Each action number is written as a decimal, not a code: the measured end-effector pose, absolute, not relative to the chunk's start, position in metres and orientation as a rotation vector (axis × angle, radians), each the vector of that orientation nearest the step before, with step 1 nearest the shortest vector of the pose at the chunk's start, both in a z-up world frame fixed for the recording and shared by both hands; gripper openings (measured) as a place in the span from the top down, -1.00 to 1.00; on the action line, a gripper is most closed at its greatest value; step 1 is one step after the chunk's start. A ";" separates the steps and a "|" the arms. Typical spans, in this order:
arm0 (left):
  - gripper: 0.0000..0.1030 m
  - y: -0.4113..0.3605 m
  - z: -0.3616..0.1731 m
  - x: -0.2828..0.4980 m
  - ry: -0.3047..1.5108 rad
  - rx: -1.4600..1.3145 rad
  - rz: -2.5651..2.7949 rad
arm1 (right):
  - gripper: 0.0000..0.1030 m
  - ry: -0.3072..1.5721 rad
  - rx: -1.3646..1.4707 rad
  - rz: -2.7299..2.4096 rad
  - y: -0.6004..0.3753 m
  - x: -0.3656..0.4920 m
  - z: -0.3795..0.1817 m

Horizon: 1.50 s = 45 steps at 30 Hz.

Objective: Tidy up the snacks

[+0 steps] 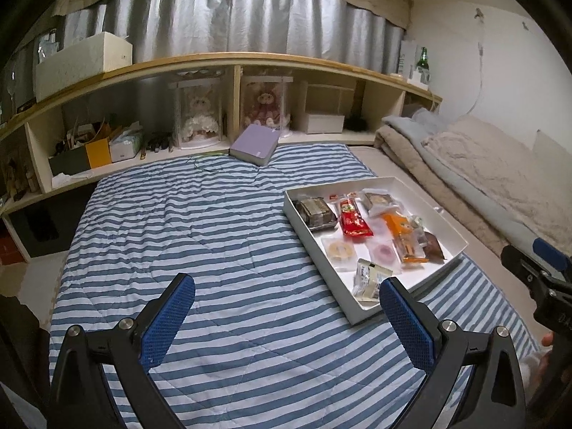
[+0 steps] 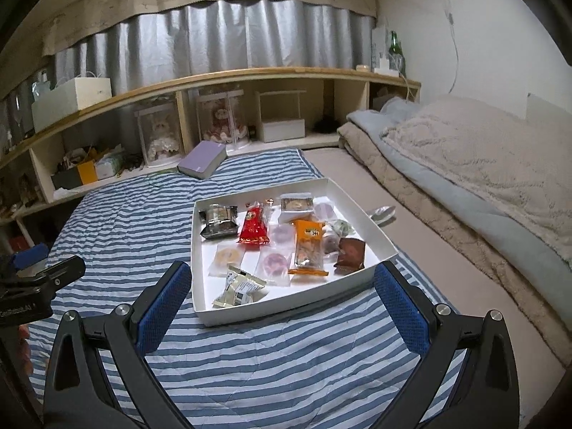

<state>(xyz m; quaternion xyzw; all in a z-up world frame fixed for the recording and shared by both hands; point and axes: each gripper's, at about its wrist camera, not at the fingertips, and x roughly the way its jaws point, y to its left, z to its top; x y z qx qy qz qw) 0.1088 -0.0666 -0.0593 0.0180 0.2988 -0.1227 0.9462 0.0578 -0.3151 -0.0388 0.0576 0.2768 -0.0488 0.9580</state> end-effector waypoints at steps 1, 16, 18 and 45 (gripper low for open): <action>-1.00 -0.066 -0.059 0.109 0.605 0.039 -0.251 | -1.00 0.558 0.112 -0.099 -0.314 0.057 -0.038; -1.00 -0.067 -0.061 0.110 0.596 0.041 -0.252 | -1.00 0.565 0.100 -0.100 -0.312 0.057 -0.041; -1.00 -0.067 -0.061 0.109 0.596 0.040 -0.251 | -1.00 0.566 0.105 -0.102 -0.313 0.057 -0.042; -1.00 -0.073 -0.061 0.098 0.568 0.035 -0.238 | -1.00 0.562 0.116 -0.108 -0.317 0.055 -0.043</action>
